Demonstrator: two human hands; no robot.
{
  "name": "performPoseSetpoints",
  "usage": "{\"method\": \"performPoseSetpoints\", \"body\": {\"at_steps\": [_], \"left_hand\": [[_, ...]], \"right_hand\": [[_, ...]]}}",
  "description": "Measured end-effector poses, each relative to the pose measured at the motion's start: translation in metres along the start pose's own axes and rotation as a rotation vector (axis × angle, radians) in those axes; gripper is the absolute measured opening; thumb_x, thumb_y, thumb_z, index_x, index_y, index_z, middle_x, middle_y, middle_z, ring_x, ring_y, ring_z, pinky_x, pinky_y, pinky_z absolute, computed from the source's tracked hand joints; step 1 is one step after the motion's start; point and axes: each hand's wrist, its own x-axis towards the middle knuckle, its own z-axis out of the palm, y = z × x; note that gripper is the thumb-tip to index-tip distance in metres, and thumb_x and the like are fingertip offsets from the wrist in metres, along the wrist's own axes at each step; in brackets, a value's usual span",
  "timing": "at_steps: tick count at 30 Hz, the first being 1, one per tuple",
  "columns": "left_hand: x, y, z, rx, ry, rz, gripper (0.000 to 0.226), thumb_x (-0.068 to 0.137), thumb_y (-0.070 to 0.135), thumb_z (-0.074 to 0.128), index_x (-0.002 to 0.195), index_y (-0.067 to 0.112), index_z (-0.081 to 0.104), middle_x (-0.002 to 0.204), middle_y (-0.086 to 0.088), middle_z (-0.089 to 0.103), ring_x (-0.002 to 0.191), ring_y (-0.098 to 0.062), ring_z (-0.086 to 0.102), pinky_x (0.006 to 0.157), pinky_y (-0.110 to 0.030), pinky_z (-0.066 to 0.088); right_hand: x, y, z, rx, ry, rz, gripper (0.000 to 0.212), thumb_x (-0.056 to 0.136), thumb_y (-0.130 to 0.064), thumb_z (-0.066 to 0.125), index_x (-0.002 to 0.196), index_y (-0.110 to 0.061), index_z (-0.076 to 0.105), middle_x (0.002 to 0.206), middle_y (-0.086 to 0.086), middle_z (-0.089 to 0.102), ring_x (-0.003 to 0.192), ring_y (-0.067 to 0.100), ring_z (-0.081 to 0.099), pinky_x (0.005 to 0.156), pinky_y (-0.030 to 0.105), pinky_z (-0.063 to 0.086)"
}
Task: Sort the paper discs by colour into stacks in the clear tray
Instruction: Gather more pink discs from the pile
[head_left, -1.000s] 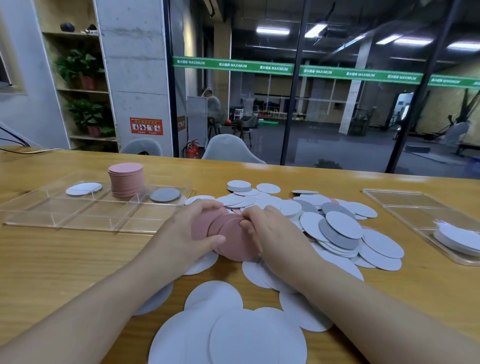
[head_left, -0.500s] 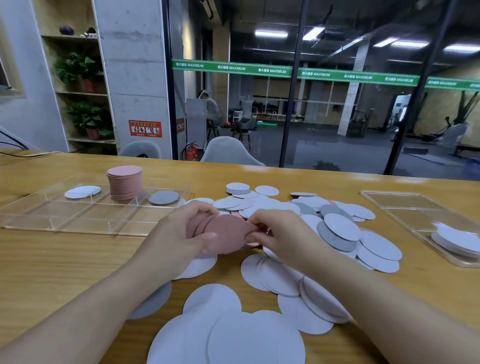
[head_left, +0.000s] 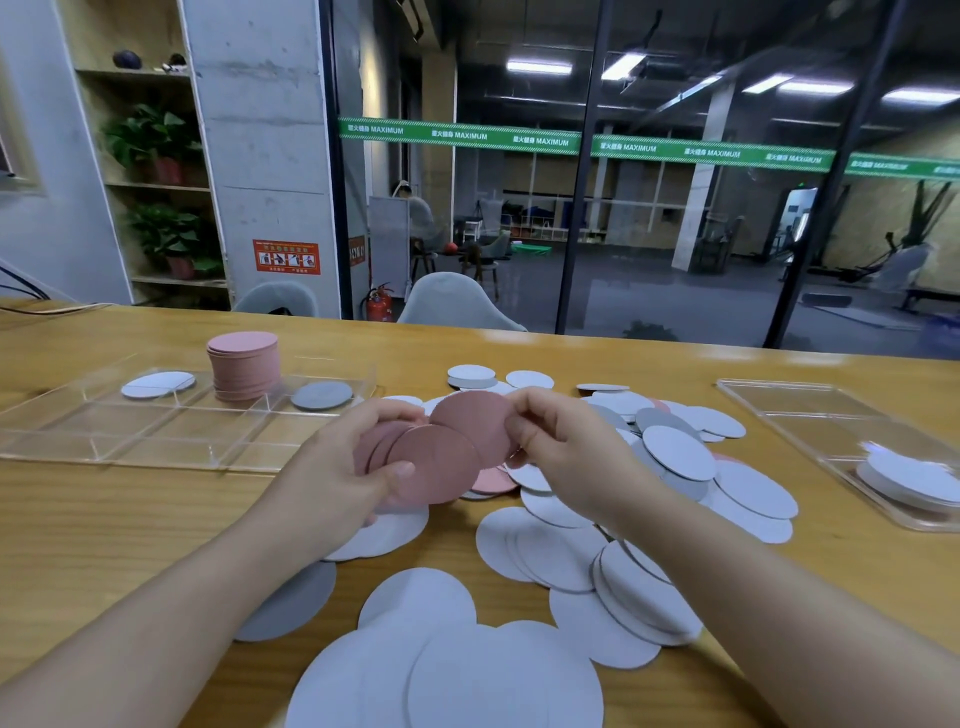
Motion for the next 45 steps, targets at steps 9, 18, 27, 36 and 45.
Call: {"method": "performPoseSetpoints", "body": {"at_steps": [9,18,27,36,45], "left_hand": [[-0.003,0.001,0.004,-0.022,-0.115,0.041,0.051,0.084,-0.004,0.061,0.103,0.043,0.059,0.094,0.018,0.059,0.069,-0.002,0.057,0.053,-0.033,0.053],[-0.001,0.004,-0.003,0.021,-0.027,0.012,0.059,0.086,0.001,0.059,0.107,0.056,0.051,0.108,0.025,0.053,0.050,-0.010,0.055,0.046,-0.028,0.049],[0.001,0.001,-0.004,-0.070,0.001,-0.091,0.052,0.084,-0.007,0.053,0.101,0.042,0.058,0.102,0.024,0.053,0.057,-0.018,0.050,0.045,-0.031,0.048],[0.002,0.003,-0.004,-0.027,0.015,-0.146,0.054,0.083,-0.012,0.043,0.098,0.040,0.050,0.105,0.010,0.047,0.058,-0.028,0.049,0.046,-0.030,0.047],[0.002,0.004,-0.002,-0.002,0.019,-0.133,0.047,0.090,-0.003,0.039,0.098,0.039,0.058,0.114,0.013,0.050,0.065,-0.018,0.053,0.046,-0.027,0.052]], "right_hand": [[-0.005,-0.005,0.023,-0.160,-0.021,-0.101,0.028,0.095,-0.001,0.044,0.104,-0.008,0.069,0.085,0.004,0.055,0.092,0.026,0.057,0.084,0.042,0.050],[-0.005,0.022,0.004,-0.698,-0.093,-0.091,0.025,0.091,-0.028,0.056,0.109,-0.014,0.067,0.107,0.001,0.061,0.104,0.019,0.048,0.088,0.029,0.039],[0.003,0.026,0.012,-0.926,-0.151,-0.165,0.029,0.098,-0.029,0.046,0.106,-0.013,0.069,0.108,0.003,0.055,0.104,0.022,0.044,0.083,0.037,0.042],[0.003,0.033,0.005,-0.819,-0.100,-0.246,0.025,0.083,0.005,0.045,0.101,-0.011,0.055,0.107,0.003,0.048,0.100,0.019,0.041,0.081,0.030,0.038],[0.000,0.010,0.000,-0.465,0.088,-0.188,0.011,0.099,-0.010,0.040,0.094,-0.015,0.050,0.088,-0.012,0.043,0.079,0.004,0.040,0.071,0.014,0.034]]}}
